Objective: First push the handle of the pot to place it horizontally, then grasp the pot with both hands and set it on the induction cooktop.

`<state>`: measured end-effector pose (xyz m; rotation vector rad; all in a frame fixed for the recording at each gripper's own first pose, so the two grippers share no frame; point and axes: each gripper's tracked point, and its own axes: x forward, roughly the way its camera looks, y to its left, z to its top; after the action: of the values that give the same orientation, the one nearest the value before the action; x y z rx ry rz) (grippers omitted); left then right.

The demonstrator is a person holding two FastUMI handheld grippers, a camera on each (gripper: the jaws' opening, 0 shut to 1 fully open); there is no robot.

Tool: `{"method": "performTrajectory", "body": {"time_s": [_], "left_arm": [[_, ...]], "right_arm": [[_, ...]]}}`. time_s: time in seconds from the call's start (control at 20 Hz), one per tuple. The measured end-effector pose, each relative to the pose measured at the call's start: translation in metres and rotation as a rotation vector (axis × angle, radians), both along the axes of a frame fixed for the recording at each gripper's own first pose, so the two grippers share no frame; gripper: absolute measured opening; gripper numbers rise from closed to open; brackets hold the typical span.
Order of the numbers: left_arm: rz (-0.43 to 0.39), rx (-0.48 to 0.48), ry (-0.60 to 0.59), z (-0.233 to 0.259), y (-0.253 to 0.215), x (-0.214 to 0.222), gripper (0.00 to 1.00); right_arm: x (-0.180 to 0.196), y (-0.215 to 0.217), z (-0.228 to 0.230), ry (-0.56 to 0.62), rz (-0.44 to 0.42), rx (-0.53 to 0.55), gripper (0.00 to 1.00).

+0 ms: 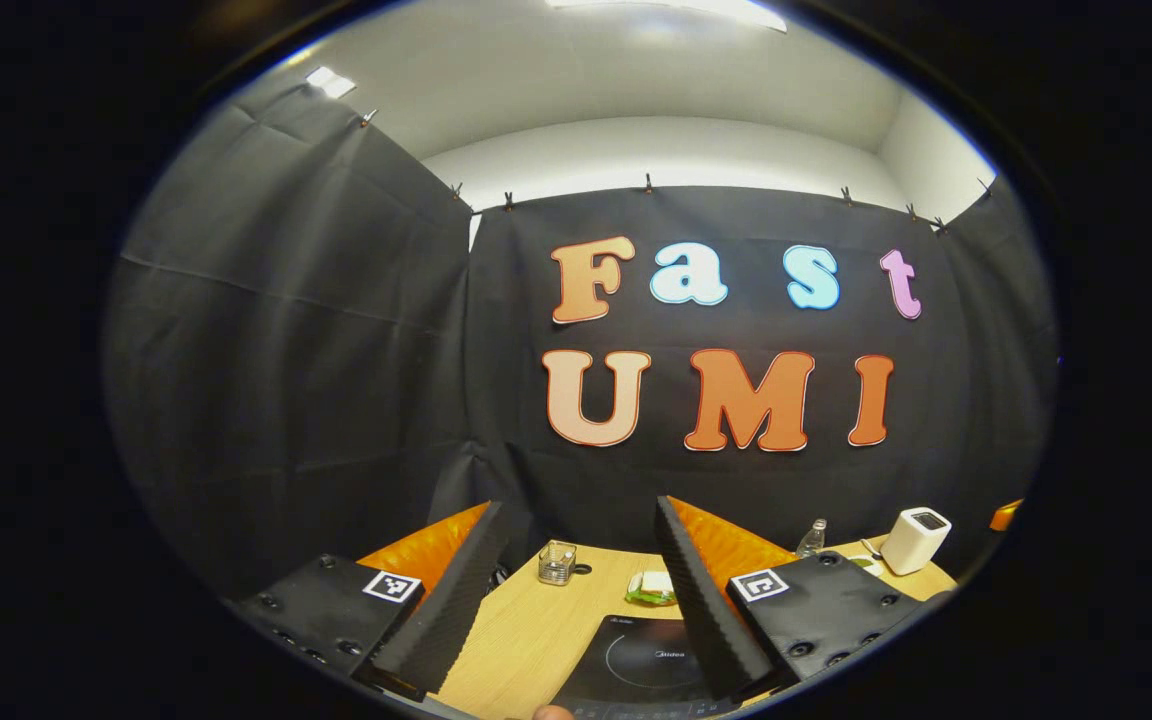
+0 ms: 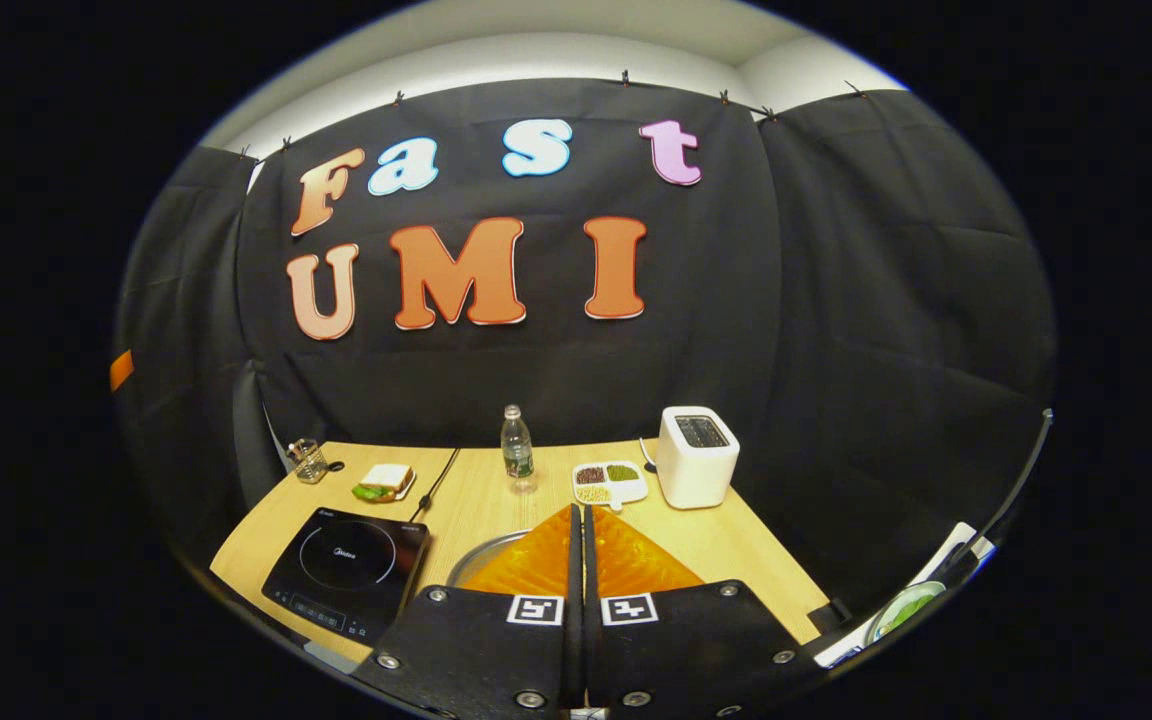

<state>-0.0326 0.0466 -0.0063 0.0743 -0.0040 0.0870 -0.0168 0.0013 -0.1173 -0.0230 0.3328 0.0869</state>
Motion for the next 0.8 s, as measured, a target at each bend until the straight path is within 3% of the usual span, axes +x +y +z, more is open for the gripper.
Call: {"method": "performTrajectory", "body": {"time_s": [0.4, 0.8], "left_arm": [[0.023, -0.013, 0.033, -0.015, 0.012, 0.004, 0.98], [0.035, 0.012, 0.065, -0.031, 0.017, 0.007, 0.98]], "right_arm": [[-0.024, -0.003, -0.093, 0.213, 0.027, -0.118, 0.0], [-0.056, 0.007, -0.162, 0.398, 0.073, -0.163, 0.0]]}}
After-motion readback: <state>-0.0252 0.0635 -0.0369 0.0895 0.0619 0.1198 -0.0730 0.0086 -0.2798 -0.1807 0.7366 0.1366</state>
